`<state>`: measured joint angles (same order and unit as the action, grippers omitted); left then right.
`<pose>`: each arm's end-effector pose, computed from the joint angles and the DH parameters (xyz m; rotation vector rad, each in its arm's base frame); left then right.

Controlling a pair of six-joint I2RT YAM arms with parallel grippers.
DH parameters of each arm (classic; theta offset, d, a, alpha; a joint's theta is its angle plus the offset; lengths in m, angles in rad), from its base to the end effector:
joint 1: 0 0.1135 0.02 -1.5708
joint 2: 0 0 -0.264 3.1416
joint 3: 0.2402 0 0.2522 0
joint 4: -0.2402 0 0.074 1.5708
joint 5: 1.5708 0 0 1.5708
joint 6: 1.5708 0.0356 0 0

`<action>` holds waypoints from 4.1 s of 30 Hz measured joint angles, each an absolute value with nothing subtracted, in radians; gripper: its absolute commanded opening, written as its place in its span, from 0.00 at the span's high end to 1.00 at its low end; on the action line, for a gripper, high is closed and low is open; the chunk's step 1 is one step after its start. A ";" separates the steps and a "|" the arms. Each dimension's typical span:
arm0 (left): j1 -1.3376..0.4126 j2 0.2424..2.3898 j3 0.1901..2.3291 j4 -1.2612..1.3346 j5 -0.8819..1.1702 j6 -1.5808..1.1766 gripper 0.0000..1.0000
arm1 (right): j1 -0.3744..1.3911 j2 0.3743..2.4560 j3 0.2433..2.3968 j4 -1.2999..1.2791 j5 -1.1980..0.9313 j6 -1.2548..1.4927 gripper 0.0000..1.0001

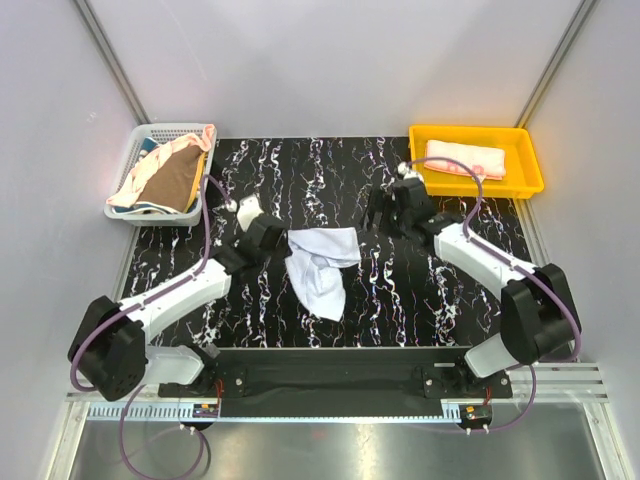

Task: Fold and stack the towels
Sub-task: Move the towel to the center of the board, then flatten out the crumpled towel

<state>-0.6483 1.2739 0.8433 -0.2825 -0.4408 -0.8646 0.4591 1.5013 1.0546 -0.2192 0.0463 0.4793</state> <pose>0.2250 -0.1514 0.2487 -0.4641 2.1753 -0.3338 0.3007 0.1468 0.2575 0.0486 2.2750 0.4531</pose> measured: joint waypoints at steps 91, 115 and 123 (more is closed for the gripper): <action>-0.409 2.194 1.618 -0.346 -0.157 -0.363 1.00 | 0.622 2.007 1.251 -0.060 -0.013 0.902 0.44; -0.394 2.115 1.592 -0.359 -0.143 -0.364 1.00 | 0.637 2.090 1.362 -0.124 0.067 0.926 1.00; -0.398 1.861 1.535 -0.371 -0.139 -0.375 1.00 | 0.618 1.900 1.392 -0.311 0.222 0.699 1.00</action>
